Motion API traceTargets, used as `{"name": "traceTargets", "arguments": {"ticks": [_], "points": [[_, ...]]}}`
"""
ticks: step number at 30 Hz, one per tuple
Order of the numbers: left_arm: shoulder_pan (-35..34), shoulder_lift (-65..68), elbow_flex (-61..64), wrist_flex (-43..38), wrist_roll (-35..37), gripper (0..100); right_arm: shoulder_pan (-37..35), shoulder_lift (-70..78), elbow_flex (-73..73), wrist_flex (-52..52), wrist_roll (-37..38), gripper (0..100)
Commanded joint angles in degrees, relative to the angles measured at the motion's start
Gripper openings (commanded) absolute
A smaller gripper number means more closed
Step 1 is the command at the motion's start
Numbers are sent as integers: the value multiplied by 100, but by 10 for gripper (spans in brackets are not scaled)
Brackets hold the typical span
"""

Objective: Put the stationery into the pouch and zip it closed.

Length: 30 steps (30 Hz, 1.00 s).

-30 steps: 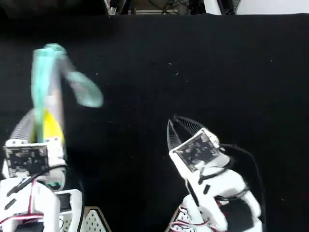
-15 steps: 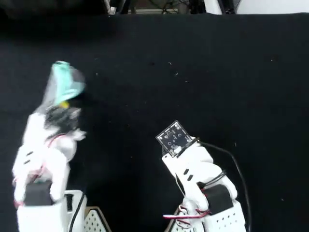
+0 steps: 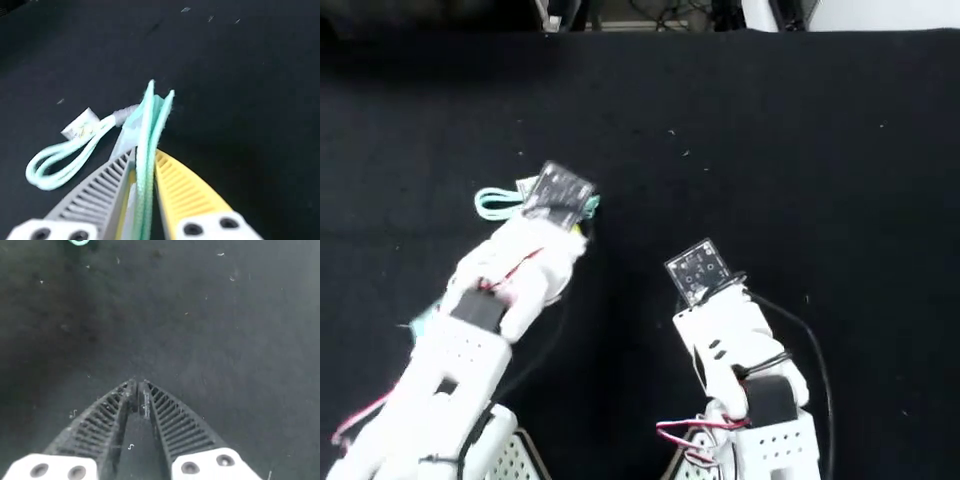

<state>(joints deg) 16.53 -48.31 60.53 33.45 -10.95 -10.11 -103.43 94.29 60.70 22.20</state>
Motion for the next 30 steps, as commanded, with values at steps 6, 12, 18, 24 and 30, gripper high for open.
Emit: {"name": "traceTargets", "arguments": {"ticks": [6, 12, 18, 24, 30], "points": [[602, 2119, -2431, 220, 598, 67, 299, -435, 127, -264, -18, 15], [611, 2092, -3565, 2233, 1503, 318, 343, -435, 145, -229, -18, 14], [690, 1178, -5051, 3666, 1741, 263, 343, -435, 145, -255, -44, 14], [66, -149, -5209, 4440, 1723, 244, 343, -435, 92, -211, -53, 13], [-1727, -1644, -3204, 5257, 782, 30, 308, -435, -268, 176, -53, 13]]}}
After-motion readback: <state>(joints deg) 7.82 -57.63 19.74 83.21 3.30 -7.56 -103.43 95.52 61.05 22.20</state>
